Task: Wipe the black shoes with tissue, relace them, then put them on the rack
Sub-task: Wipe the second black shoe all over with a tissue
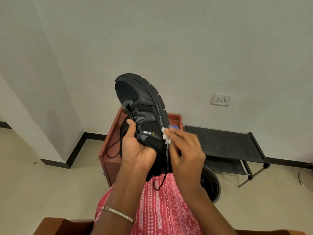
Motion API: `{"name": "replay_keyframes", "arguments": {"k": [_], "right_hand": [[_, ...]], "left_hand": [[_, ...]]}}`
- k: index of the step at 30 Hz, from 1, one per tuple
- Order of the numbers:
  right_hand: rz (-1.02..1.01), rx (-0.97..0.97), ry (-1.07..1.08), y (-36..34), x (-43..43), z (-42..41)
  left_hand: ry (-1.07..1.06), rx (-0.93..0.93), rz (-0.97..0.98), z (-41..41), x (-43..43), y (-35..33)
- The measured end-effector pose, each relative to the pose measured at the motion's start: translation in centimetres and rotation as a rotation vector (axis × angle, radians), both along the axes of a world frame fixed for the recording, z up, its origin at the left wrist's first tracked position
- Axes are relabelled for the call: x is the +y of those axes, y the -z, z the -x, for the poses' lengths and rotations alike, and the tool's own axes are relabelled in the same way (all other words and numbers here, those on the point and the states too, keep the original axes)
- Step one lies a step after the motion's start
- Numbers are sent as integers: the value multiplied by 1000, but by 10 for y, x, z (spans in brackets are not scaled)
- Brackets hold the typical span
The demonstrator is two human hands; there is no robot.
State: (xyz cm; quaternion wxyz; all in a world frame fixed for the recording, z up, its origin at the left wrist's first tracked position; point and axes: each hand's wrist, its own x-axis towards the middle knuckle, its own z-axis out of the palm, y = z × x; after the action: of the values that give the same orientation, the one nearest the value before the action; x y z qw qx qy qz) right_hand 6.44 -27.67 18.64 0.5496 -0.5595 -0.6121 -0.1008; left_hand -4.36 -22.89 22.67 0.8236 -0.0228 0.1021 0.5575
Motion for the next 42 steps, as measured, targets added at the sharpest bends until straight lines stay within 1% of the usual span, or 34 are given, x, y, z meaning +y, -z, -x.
{"name": "replay_keyframes", "arguments": {"k": [3,6,9,12,16,18,21,23,27,30,33,37,40,42], "right_hand": [[-39,87,11,-27,25,-8],[-63,148,-14,-39,38,-17],[-14,94,-40,-33,31,-20],[39,70,-110,-13,10,-23],[93,21,-125,18,-23,-21],[99,7,-108,20,-27,-19],[81,-7,-85,4,-14,-22],[62,33,-61,-12,1,-25],[39,195,-15,-36,25,-31],[18,146,-25,-36,23,-25],[23,96,-87,-25,7,-14],[30,-66,-135,-14,-8,1],[0,-173,-68,-23,6,-15],[-26,-166,19,-32,19,-30]], "left_hand": [[113,25,-21,-8,-9,0],[163,70,-36,-12,-12,2],[170,101,-45,-9,-11,2],[167,115,-15,-2,-5,5],[96,142,9,8,3,5],[88,130,8,8,3,4],[154,143,-11,3,-1,2],[199,168,-34,-1,-5,0],[210,264,-84,-3,-8,0],[220,323,-101,-1,-10,-3],[246,301,-90,2,-12,-6],[295,296,-90,2,-15,-9],[277,301,-71,-5,-20,-10],[263,328,-80,-10,-23,-11]]}}
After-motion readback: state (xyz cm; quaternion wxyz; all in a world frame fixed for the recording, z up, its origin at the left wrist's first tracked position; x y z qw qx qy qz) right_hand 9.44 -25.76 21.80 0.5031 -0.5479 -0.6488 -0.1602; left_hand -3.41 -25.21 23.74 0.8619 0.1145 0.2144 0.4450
